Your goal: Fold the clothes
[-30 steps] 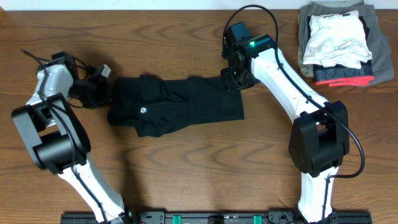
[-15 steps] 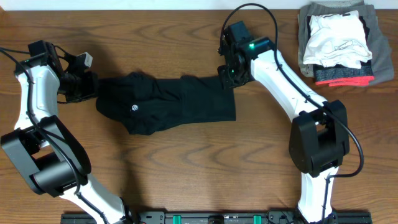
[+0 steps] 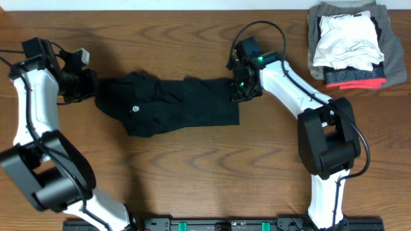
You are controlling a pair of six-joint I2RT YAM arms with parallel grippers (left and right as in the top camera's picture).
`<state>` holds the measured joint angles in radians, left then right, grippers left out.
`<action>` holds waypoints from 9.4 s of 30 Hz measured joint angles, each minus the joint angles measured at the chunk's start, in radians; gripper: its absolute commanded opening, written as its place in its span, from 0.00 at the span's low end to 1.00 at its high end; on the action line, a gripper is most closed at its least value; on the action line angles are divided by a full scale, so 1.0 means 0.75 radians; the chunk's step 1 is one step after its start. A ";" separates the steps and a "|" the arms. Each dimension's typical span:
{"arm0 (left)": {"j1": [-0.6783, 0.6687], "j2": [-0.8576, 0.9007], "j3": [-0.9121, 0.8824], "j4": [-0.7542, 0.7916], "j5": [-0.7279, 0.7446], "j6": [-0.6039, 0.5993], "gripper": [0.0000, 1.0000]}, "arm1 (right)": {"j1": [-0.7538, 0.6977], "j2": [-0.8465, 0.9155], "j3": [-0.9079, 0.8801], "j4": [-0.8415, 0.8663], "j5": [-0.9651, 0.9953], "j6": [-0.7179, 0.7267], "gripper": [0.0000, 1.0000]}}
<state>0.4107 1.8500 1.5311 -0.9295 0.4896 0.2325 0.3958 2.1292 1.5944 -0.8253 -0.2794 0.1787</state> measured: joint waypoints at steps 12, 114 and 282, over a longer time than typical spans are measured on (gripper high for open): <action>-0.217 -0.108 0.000 0.031 -0.062 -0.028 0.06 | -0.018 0.000 -0.146 0.170 -0.061 0.030 0.01; -1.259 -0.034 0.000 0.528 -0.173 -0.245 0.98 | -0.547 -0.092 -0.092 0.225 -0.538 -0.032 0.07; -0.578 -0.308 0.004 0.018 -0.423 -0.344 0.98 | -0.314 0.100 0.188 0.166 -0.675 -0.183 0.01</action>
<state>-0.0231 1.6188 1.5337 -0.9157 0.1722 -0.0257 0.1600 2.2040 1.7351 -0.7006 -0.7860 0.0414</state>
